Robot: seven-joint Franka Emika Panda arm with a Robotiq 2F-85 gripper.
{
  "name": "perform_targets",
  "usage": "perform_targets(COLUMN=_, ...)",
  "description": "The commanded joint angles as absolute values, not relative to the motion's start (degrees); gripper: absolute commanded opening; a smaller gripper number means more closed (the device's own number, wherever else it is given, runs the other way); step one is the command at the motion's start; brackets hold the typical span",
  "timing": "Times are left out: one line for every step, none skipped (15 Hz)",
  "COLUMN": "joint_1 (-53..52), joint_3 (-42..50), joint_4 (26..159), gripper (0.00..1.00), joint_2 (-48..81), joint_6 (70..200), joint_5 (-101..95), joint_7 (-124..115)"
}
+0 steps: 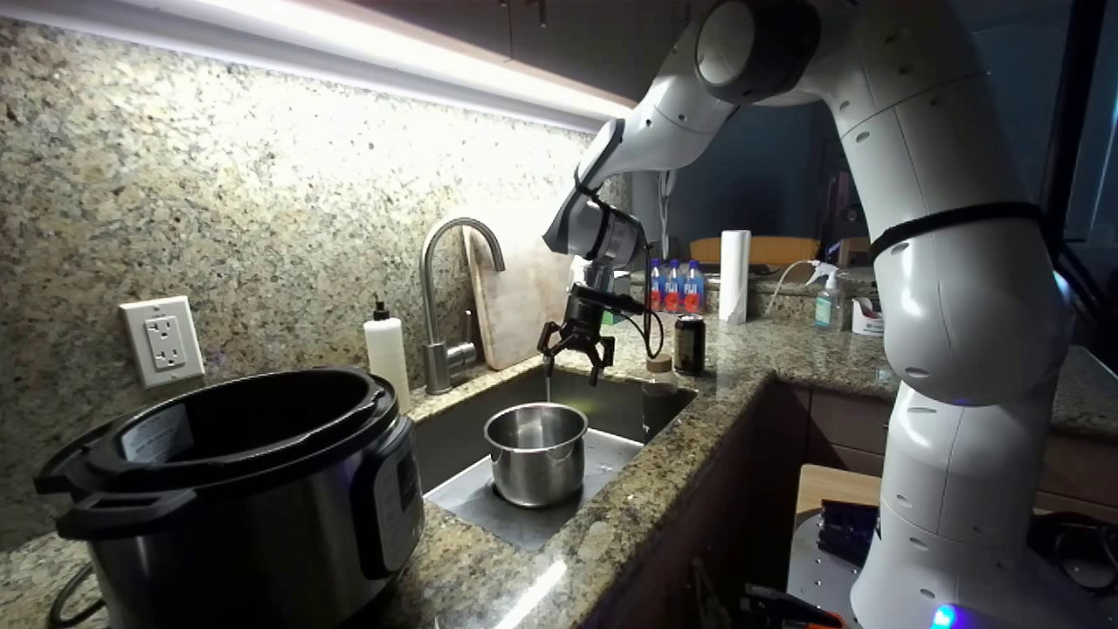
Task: Put the silver pot into the sink.
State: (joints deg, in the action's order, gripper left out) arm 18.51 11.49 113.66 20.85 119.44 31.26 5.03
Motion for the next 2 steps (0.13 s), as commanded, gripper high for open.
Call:
perform_targets(joint_1=18.98, joint_3=11.06, joint_4=113.48, gripper=1.00, joint_2=20.87, joint_6=119.31, joint_5=31.00, joint_7=4.87)
perform_targets(joint_1=18.98, joint_3=11.06, joint_4=113.48, gripper=1.00, joint_2=20.87, joint_6=119.31, joint_5=31.00, joint_7=4.87)
